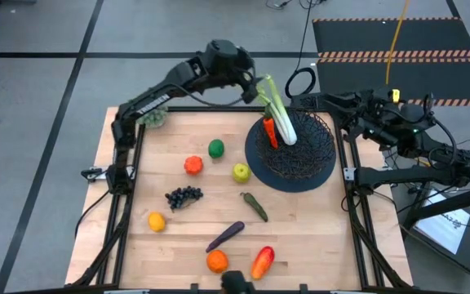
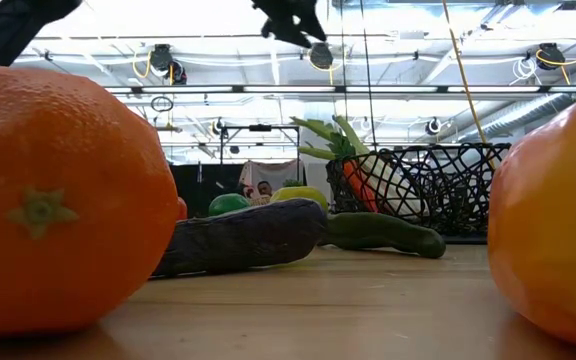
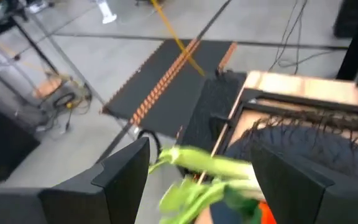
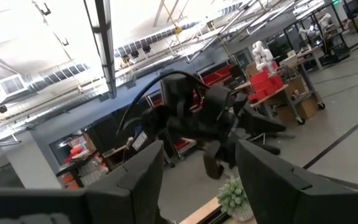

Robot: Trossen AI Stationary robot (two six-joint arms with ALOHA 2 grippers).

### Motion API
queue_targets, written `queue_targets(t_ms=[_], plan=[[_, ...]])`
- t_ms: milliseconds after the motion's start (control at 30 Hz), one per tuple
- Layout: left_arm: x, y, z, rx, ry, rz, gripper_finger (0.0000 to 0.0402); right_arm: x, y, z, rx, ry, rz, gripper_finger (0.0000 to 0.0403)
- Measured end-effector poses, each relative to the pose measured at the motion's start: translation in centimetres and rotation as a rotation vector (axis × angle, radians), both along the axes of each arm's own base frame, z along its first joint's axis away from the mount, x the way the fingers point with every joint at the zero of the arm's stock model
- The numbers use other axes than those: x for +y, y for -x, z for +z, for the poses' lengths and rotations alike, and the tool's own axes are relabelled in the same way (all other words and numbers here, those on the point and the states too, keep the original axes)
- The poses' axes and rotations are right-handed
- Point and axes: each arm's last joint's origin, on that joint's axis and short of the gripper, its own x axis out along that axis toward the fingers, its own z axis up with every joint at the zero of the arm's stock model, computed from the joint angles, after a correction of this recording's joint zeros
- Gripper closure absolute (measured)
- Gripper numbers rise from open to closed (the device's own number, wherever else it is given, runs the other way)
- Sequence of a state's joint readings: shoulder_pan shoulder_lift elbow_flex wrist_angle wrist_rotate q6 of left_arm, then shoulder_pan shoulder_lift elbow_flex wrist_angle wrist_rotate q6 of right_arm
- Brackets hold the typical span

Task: Build produce basket
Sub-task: Put the yellow lemon into the black woven basket

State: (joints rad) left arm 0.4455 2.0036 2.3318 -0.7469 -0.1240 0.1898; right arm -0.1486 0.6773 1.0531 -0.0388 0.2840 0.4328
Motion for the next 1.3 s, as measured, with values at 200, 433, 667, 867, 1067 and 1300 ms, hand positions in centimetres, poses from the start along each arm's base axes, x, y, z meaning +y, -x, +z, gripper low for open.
queue_targets(t_ms=[200,433,667,867,1067,1300], plan=[[-0.1,2.5,0.7,-0.008,0.194,0.025,0.0124,0.0,0.0,-0.1,-0.006,-0.031,0.008,0.0209],[-1.2,4.1,0.1,0.045,0.471,0.047,0.0147,0.2,-0.1,-0.2,-0.033,-0.129,0.096,0.0209],[-7.3,4.4,0.8,0.115,0.549,0.089,0.0223,0.5,-0.3,-0.5,0.004,-0.114,0.205,0.0209],[-14.0,3.8,0.7,0.193,0.588,0.025,0.0271,0.7,-0.4,-0.7,0.037,-0.108,0.274,0.0209],[-20.7,4.8,-0.7,0.376,0.606,0.044,0.0279,0.8,-0.5,-1.4,0.098,-0.166,0.350,0.0209],[-25.8,5.1,-4.2,0.515,0.571,0.091,0.0279,1.1,-0.7,-2.7,0.213,-0.271,0.410,0.0209]])
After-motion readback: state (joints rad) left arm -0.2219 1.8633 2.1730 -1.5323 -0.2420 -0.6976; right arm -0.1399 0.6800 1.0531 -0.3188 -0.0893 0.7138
